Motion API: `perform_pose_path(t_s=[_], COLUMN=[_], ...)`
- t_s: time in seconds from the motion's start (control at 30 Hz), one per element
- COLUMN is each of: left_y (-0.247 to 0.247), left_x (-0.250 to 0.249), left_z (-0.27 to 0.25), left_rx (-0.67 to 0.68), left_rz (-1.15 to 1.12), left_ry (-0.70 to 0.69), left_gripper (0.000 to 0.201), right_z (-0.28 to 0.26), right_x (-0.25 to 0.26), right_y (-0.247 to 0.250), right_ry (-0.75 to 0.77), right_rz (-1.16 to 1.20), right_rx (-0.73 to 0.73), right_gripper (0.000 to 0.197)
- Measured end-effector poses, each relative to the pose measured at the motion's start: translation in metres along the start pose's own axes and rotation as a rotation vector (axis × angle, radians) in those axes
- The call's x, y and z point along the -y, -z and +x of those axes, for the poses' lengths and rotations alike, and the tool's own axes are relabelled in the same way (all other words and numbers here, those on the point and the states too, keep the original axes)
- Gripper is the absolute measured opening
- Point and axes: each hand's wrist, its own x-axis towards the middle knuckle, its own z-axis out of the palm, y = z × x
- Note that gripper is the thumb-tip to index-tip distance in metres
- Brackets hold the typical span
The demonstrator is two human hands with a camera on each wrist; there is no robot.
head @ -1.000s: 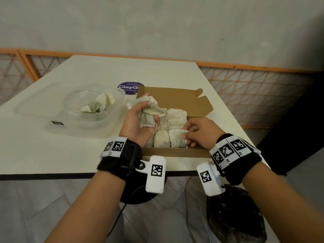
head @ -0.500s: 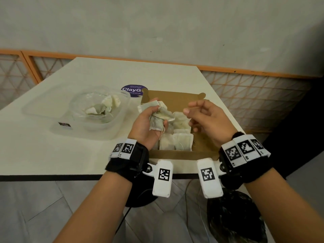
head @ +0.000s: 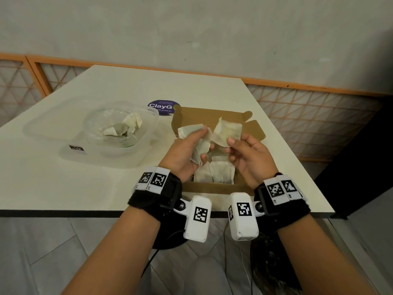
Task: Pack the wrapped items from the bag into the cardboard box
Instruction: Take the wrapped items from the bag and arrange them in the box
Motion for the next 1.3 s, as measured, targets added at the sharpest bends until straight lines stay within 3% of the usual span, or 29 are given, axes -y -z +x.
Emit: perform_pose_path(t_s=[0.1, 0.2, 0.3, 0.47, 0.53, 0.6, 0.77, 0.93, 1.13, 1.3], left_y=[0.001, 0.001, 0.001, 0.002, 0.004, 0.004, 0.003, 0.002, 0.002, 0.002], left_x=[0.001, 0.003, 0.004, 0.001, 0.001, 0.002, 0.003, 0.003, 0.001, 0.001], left_z=[-0.004, -0.005, -0.004, -0.004, -0.002, -0.002, 0.0, 0.0, 0.002, 0.002], left_rx=[0.13, 0.234, 0.2, 0.116, 0.099, 0.088, 0.082, 0.069, 0.017, 0.0], left_rz=[0.149, 0.205, 0.176, 0.089, 0.061, 0.086, 0.157, 0.148, 0.044, 0.023], left_ry=[-0.045, -0.013, -0.024, -0.029, -0.011, 0.001, 0.011, 0.01, -0.021, -0.015], left_gripper=[0.016, 0.025, 0.034, 0.003, 0.008, 0.012, 0.012, 0.011, 0.01, 0.011], right_z=[-0.001, 0.0, 0.0, 0.0, 0.0, -0.001, 0.002, 0.006, 0.004, 0.007], right_x=[0.0, -0.001, -0.002, -0.003, -0.001, 0.002, 0.018, 0.045, 0.066, 0.064], right_y=[-0.001, -0.001, 0.001, 0.0, 0.001, 0.001, -0.003, -0.001, 0.002, -0.002], right_ry=[-0.021, -0.007, -0.022, -0.041, -0.025, -0.025, -0.013, 0.038, -0.067, -0.201], right_rz=[-0.073, -0.087, -0.1, -0.12, -0.1, -0.111, -0.482, -0.867, -1.15, -1.211], right_rx=[0.036, -0.015, -0.004, 0.024, 0.018, 0.051, 0.143, 0.18, 0.338, 0.483], right_gripper=[0.009, 0.011, 0.007, 0.017, 0.015, 0.029, 0.037, 0.007, 0.01, 0.007])
